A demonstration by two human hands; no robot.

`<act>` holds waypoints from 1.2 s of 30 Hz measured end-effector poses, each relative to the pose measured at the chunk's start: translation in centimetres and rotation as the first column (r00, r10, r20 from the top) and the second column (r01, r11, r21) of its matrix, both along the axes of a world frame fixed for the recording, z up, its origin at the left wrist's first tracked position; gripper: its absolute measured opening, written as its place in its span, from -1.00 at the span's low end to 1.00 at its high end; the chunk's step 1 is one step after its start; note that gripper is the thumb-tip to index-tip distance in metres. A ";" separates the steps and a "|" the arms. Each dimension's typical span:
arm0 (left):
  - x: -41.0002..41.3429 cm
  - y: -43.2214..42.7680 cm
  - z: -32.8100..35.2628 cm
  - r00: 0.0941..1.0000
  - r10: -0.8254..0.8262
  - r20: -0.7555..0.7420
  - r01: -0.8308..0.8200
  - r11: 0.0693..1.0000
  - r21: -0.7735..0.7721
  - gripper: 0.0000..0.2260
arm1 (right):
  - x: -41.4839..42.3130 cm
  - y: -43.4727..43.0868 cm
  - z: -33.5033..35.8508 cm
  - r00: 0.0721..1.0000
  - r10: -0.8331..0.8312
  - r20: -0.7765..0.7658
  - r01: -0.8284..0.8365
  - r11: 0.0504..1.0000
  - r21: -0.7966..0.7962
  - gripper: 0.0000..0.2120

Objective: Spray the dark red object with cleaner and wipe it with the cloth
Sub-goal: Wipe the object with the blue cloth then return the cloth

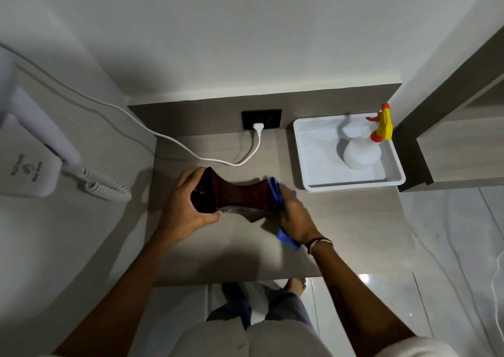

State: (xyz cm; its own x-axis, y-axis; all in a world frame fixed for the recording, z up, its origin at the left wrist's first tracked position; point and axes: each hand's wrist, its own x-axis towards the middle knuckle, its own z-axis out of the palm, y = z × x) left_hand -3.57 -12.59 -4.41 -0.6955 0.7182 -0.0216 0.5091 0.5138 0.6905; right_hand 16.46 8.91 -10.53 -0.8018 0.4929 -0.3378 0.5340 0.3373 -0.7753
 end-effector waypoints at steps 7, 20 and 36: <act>0.7 0.7 0.6 0.857 0.389 0.338 -0.379 0.920 -0.098 -0.36 | 0.5 -0.4 1.1 0.927 -0.374 -0.033 0.275 0.735 -0.620 -0.33; 2.6 1.2 0.0 0.965 -0.060 -0.255 0.012 0.983 -0.185 0.09 | -2.1 -0.8 1.3 0.948 -0.302 -0.099 0.262 0.919 -0.295 -0.34; 2.1 2.4 0.9 0.987 -0.022 -0.159 -0.010 0.981 -0.193 -0.06 | -2.0 -5.9 1.7 0.934 0.330 -0.139 -0.275 0.909 0.313 -0.02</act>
